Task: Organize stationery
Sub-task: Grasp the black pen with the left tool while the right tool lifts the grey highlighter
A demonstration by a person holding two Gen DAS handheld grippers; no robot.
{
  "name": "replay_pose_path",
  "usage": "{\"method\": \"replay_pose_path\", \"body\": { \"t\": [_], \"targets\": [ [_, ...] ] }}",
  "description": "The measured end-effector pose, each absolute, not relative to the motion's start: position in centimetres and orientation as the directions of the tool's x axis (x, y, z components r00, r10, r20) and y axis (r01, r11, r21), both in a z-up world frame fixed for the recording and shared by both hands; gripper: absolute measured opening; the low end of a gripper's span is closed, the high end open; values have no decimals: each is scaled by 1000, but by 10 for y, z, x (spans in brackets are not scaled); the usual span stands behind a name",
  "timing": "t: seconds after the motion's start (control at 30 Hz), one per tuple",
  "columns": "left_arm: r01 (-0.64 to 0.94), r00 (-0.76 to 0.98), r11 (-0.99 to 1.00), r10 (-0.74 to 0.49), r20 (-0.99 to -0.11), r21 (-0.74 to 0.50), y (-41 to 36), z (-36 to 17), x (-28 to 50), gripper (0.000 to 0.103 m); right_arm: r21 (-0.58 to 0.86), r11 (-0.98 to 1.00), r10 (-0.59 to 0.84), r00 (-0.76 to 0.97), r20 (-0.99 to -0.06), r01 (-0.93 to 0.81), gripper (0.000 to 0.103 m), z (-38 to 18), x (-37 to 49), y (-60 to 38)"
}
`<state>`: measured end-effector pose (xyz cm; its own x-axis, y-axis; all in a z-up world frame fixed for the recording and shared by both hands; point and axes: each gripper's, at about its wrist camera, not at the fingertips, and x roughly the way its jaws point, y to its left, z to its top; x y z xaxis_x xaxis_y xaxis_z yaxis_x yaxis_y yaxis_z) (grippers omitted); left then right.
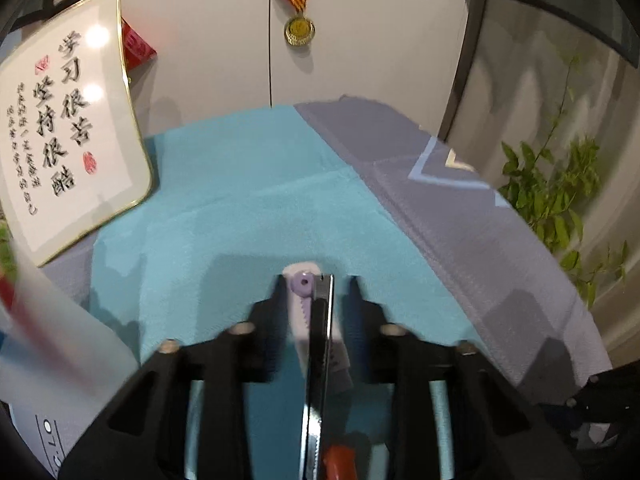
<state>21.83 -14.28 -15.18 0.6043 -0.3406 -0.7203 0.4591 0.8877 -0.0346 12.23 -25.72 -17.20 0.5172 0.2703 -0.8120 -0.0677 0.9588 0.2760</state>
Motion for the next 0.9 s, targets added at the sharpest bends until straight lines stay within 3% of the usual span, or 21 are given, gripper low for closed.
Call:
{"method": "replay_pose_path", "body": {
  "t": [0.03, 0.07, 0.33, 0.43, 0.5, 0.53, 0.87, 0.9],
  "targets": [
    [461, 605, 886, -346, -717, -38, -142, -151, 218, 17, 273, 959, 272, 517, -811, -76, 5, -171, 122, -255],
    [468, 600, 882, -364, -712, -56, -139, -149, 217, 9, 270, 959, 275, 516, -811, -87, 5, -171, 122, -253],
    [469, 655, 874, -440, -614, -127, -93, -109, 175, 9, 244, 961, 277, 506, -817, -131, 7, -165, 126, -232],
    [461, 690, 876, -456, -562, -145, -67, -94, 152, 9, 240, 961, 276, 500, -821, -137, 15, -163, 130, -223],
    [452, 704, 875, -470, -533, -174, -52, -88, 143, 9, 251, 961, 276, 492, -825, -118, 29, -162, 136, -217],
    [446, 711, 875, -473, -520, -186, -44, -85, 139, 9, 257, 960, 276, 488, -828, -108, 31, -161, 140, -216],
    [411, 758, 891, -453, -469, -194, -4, -83, 114, 9, 39, 998, 60, 435, -899, -58, 31, -169, 158, -182],
    [410, 760, 892, -450, -469, -192, -3, -84, 113, 9, 19, 998, 40, 439, -898, -52, 26, -168, 161, -179]
  ]
}}
